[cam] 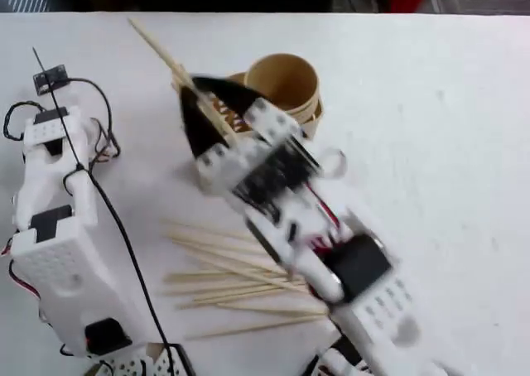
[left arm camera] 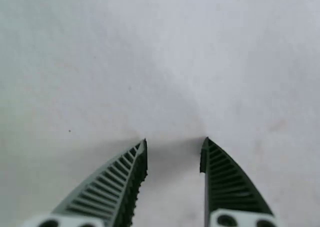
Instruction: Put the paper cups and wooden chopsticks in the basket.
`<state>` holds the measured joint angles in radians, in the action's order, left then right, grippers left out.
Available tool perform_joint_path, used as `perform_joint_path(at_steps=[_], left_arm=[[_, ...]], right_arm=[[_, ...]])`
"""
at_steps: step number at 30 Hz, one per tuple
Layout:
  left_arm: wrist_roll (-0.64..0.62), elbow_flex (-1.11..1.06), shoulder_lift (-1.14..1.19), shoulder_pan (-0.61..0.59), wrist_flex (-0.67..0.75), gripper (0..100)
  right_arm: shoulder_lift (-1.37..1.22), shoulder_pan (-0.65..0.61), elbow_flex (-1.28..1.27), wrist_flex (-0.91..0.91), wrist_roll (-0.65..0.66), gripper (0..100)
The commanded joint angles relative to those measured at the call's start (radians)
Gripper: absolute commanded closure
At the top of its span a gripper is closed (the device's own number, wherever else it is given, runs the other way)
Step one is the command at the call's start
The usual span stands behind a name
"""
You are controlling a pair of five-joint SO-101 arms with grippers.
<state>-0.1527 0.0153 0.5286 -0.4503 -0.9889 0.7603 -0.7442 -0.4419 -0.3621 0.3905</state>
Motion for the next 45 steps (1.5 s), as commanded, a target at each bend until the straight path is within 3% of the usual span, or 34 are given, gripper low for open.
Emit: perform_joint_path(at_steps=[1,8,16,19,24,31,35,39,42,45], left_arm=[[-0.009,0.04,-0.005,-0.002,0.012,82],[-0.009,0.041,-0.005,-0.001,0.014,82],[-0.009,0.041,-0.005,-0.001,0.014,82],[-0.009,0.041,-0.005,-0.001,0.014,82],[-0.009,0.041,-0.004,-0.001,0.014,82],[-0.009,0.041,-0.004,-0.001,0.015,82],[-0.009,0.041,-0.004,-0.001,0.015,82],[-0.009,0.041,-0.004,-0.001,0.017,82],[-0.009,0.041,-0.004,-0.001,0.017,82],[-0.009,0.04,-0.004,-0.001,0.015,82]], right_arm=[[-0.191,0.039,0.155,0.127,-0.011,98.1],[-0.378,0.136,0.166,0.223,-0.25,98.1],[-0.263,0.139,-0.087,0.242,-0.25,97.4],[-0.22,0.14,-0.098,0.223,-0.25,87.8],[-0.148,0.139,-0.092,0.019,-0.25,76.9],[0.015,0.143,-0.092,-0.248,-0.25,80.5],[0.13,0.136,-0.103,-0.509,-0.18,89.7],[0.085,0.001,-0.135,-0.7,0.032,85.5],[-0.008,-0.099,-0.161,-0.832,0.107,83.9],[-0.124,-0.124,-0.247,-0.82,0.203,83.1]])
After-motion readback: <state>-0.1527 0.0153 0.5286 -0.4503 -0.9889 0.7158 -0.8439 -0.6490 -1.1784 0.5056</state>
